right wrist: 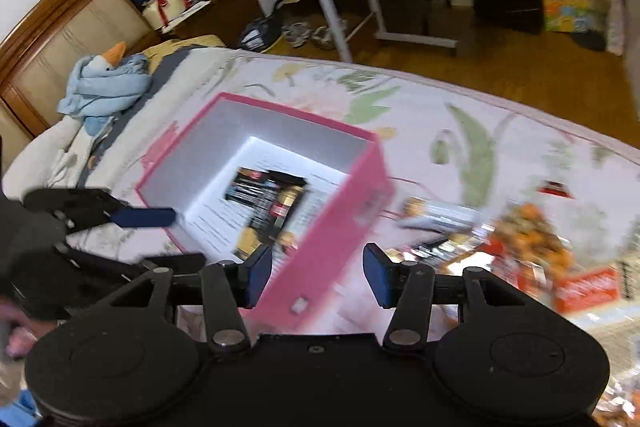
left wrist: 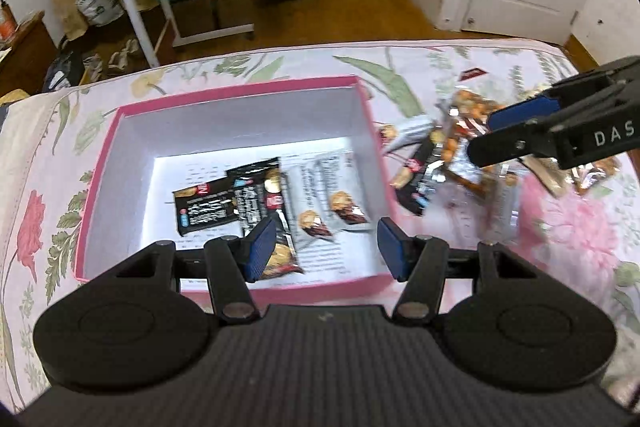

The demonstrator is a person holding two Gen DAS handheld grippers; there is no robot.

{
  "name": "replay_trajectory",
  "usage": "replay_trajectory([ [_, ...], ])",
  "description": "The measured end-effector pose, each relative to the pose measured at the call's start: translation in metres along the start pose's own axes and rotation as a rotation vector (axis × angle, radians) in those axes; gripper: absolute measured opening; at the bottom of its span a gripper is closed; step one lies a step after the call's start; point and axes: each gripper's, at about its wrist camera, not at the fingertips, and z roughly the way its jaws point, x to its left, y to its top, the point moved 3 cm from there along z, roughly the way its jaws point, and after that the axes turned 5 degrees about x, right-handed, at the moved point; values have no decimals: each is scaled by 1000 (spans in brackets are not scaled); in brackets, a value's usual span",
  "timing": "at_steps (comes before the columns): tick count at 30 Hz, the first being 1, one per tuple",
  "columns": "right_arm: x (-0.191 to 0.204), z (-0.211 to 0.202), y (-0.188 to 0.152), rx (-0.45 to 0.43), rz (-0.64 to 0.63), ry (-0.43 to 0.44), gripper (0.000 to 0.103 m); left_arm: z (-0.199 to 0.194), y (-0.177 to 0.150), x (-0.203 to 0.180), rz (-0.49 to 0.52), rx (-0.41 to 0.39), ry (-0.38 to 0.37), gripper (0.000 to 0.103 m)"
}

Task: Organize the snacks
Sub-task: 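Carry both black packs into the pink box and open both tools, then reach both tools toward the bag of coated peanuts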

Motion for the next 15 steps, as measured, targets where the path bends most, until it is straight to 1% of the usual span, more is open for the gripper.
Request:
replay_trajectory([
  [3, -17, -19, -20, -29, 20, -11, 57, -7, -1, -15, 10, -15, -6, 54],
  [6, -33, -28, -46, -54, 50, -40, 57, -5, -1, -31, 16, -23, -24, 53],
  [8, -40, -28, -61, -61, 71, -57, 57, 0, 0, -44, 23, -25, -50, 52],
  [10, -51, -26, -76, -62, 104, -57, 57, 7, 3, -57, 39, -29, -75, 52],
  [13, -67, -20, -91, -61, 138, -65, 57, 20, 10, -76, 48, -36, -119, 51],
  [15, -75, -17, -96, -73, 140, -81, 57, 29, 17, -88, 46, -48, -145, 49],
])
